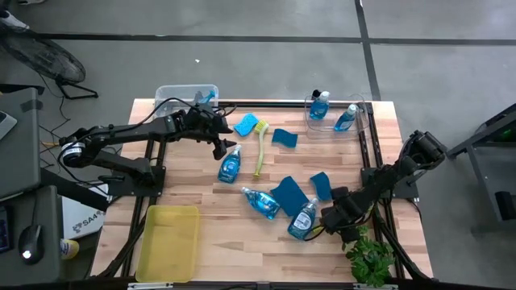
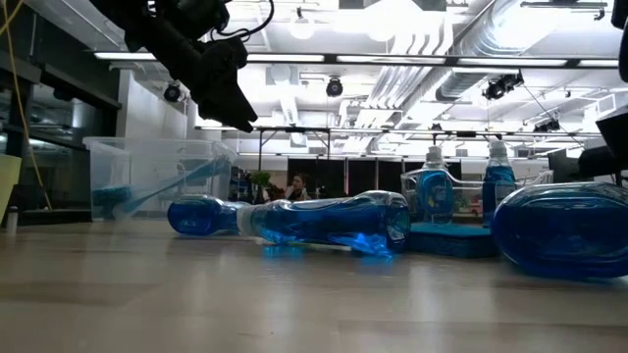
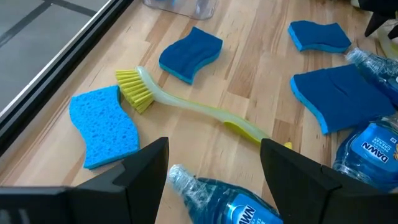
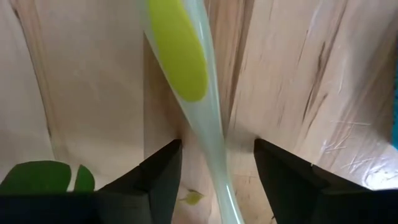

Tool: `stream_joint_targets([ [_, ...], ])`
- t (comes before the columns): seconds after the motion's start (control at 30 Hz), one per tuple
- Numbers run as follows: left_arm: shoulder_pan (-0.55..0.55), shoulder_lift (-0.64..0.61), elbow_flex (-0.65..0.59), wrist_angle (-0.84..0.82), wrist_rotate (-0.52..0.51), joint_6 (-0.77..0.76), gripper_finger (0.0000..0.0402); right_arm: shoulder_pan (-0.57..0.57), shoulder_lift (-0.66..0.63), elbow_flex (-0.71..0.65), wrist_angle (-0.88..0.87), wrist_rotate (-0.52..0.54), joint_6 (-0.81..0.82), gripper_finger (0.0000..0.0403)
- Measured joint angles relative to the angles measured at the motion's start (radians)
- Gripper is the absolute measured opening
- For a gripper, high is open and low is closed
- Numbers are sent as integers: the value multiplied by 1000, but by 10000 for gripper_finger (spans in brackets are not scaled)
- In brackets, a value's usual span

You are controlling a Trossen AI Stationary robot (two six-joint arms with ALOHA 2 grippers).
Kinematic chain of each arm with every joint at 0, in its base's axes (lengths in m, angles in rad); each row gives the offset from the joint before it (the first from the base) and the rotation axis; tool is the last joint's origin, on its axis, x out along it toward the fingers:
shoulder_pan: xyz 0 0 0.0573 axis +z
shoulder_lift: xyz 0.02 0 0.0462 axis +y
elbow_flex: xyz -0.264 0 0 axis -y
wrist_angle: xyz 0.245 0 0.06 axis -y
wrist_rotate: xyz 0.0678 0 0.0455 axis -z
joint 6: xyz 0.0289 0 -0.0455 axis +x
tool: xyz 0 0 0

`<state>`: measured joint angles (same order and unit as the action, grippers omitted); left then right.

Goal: Pick & Place Kitchen Sink Supplies
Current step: Put the bottom yellow and green dish brush into the white transparent bin

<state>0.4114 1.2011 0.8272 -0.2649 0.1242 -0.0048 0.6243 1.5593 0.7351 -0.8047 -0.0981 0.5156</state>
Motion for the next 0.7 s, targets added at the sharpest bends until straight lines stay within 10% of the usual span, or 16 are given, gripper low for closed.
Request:
stream_joint_targets([
  [0.7, 0, 0, 0, 0, 0, 0, 248, -4, 3, 7, -1, -25, -3, 30],
])
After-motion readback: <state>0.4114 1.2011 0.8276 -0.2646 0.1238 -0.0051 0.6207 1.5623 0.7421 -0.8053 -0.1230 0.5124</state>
